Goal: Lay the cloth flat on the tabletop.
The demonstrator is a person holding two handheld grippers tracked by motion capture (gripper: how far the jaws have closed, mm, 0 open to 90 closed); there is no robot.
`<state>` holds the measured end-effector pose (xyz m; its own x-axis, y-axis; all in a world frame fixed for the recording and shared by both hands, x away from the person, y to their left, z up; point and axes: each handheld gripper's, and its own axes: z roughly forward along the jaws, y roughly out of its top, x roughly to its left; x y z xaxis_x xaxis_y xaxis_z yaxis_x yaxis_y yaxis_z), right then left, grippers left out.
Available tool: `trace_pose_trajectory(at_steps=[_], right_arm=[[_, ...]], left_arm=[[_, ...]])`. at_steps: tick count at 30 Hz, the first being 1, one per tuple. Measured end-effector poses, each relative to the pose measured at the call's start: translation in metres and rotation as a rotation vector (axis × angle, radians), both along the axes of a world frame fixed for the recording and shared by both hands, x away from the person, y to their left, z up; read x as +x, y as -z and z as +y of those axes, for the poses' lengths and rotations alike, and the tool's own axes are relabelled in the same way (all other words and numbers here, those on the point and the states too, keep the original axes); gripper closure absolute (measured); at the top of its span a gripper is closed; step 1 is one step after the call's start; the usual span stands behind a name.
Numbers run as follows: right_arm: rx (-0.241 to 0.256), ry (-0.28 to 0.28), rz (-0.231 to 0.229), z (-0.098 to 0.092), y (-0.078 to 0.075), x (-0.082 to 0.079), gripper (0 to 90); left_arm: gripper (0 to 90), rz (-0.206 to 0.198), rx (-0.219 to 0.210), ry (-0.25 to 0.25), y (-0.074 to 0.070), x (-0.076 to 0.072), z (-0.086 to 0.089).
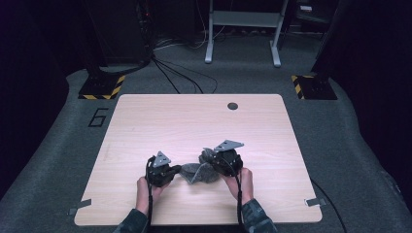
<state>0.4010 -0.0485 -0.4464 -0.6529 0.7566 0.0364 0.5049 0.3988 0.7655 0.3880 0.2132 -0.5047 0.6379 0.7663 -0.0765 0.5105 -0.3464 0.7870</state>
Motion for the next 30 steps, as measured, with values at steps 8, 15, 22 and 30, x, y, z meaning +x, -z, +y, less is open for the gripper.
trace_pose_trajectory(at_steps=[8, 15, 22, 30], right_arm=[[0.021, 0.049, -0.017, -0.023, -0.004, -0.008, 80.8], [0.035, 0.097, -0.006, -0.043, 0.004, -0.020, 79.8], [0.041, 0.120, 0.026, -0.057, 0.018, -0.033, 78.1], [0.037, 0.183, 0.079, -0.078, 0.038, -0.045, 73.8]], left_arm=[[88.2, -0.007, -0.012, -0.043, -0.002, -0.003, 0.012], [88.2, 0.000, -0.017, -0.058, 0.002, -0.011, 0.020], [88.2, 0.011, -0.006, -0.078, 0.005, -0.020, 0.025], [88.2, 0.055, 0.012, -0.126, 0.013, -0.028, 0.034]])
